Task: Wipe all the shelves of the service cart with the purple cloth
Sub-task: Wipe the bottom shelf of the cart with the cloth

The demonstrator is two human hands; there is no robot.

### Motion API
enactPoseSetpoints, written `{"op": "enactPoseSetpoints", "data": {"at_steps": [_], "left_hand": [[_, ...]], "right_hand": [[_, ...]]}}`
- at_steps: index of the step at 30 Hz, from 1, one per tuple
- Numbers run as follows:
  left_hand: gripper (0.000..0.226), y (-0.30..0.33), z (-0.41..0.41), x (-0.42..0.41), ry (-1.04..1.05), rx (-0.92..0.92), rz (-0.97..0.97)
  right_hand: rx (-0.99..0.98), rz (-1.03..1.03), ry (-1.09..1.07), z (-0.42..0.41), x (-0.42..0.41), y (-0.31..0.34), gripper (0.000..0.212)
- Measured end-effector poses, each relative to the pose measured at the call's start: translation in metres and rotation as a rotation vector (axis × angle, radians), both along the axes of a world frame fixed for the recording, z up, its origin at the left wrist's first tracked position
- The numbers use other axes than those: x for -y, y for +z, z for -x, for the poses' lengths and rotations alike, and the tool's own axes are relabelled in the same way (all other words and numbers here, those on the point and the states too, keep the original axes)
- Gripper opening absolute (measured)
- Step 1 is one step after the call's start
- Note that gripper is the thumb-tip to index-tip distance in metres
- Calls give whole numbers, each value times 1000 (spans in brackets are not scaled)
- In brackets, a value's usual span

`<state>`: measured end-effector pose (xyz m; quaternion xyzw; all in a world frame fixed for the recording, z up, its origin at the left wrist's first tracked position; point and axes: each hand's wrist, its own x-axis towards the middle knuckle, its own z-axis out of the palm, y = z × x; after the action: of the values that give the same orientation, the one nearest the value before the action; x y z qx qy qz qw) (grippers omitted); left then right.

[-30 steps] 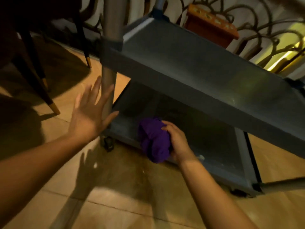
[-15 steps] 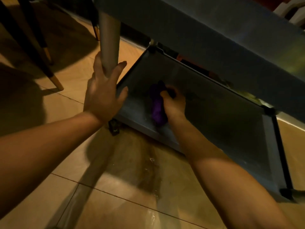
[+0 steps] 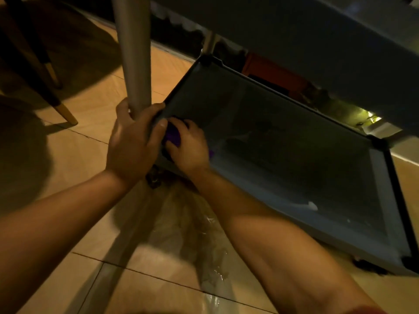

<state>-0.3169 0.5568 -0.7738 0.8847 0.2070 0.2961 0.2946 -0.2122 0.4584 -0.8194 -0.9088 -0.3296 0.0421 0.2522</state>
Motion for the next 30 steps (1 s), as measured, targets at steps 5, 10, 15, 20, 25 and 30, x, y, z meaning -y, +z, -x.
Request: {"op": "enactPoseSetpoints", "data": {"at_steps": [5,10,15,20,25,30], "left_hand": [[57,15,-1,2,46,-112,-114],[62,8,-11,43,259,-308,-101],[67,0,-12,39,224,-377,-167],[78,8,-12,64,277,-526,-107],[79,-8,13,75,129,-578,-170],[74,-34,39,112,-265,-659,-399]], "right_hand": [[52,135,52,7,-19,-4,69],[114,136,17,5,20,0,58],[73,166,-119,-6,105,3,56],[95,316,-384,-19,225,4,58],[39,270,-587,-31,282,5,58],[-35,42,-514,-38,212,14,62]]}}
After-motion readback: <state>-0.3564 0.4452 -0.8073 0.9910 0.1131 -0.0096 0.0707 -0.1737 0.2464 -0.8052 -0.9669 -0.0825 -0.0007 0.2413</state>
